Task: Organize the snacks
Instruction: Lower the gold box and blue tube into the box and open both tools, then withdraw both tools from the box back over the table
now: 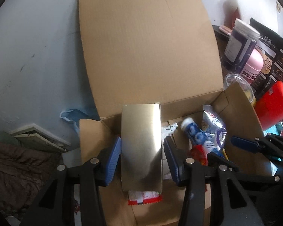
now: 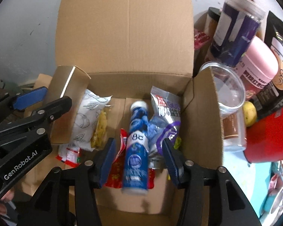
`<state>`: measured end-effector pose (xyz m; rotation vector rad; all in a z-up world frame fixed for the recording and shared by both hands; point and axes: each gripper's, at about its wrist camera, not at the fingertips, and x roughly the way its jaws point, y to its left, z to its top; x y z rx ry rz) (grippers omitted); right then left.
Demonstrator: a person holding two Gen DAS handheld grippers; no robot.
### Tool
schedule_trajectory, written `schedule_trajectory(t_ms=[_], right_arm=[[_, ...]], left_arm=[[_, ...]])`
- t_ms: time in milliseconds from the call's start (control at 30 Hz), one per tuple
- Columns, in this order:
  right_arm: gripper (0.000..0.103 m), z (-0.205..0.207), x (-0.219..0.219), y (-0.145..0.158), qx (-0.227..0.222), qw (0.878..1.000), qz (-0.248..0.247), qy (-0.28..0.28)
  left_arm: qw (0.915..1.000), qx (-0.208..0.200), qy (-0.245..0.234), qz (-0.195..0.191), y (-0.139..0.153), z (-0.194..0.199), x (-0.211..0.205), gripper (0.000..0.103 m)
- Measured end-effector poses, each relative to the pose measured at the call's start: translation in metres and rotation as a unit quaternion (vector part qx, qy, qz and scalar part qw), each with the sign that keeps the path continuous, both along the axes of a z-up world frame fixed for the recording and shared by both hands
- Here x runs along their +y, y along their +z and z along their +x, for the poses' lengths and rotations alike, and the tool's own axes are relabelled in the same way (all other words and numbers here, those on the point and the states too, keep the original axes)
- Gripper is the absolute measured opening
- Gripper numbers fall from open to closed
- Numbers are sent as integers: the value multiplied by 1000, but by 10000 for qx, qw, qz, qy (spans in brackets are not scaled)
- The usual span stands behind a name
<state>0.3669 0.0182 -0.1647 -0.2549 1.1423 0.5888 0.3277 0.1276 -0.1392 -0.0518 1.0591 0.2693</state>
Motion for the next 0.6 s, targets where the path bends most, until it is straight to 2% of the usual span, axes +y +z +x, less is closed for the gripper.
schedule_trajectory(t_ms=[233, 400, 600], right_arm=[[51, -11, -9, 31, -192, 9997, 167, 41], [51, -24, -28, 64, -460, 9985, 278, 27], [51, -52, -49, 96, -767, 9962, 421, -44]], left_arm=[[9997, -244, 30, 40, 39, -17, -16, 47], [9988, -492, 40, 48, 65, -38, -21, 47], [9967, -806, -3, 67, 100, -56, -32, 47]])
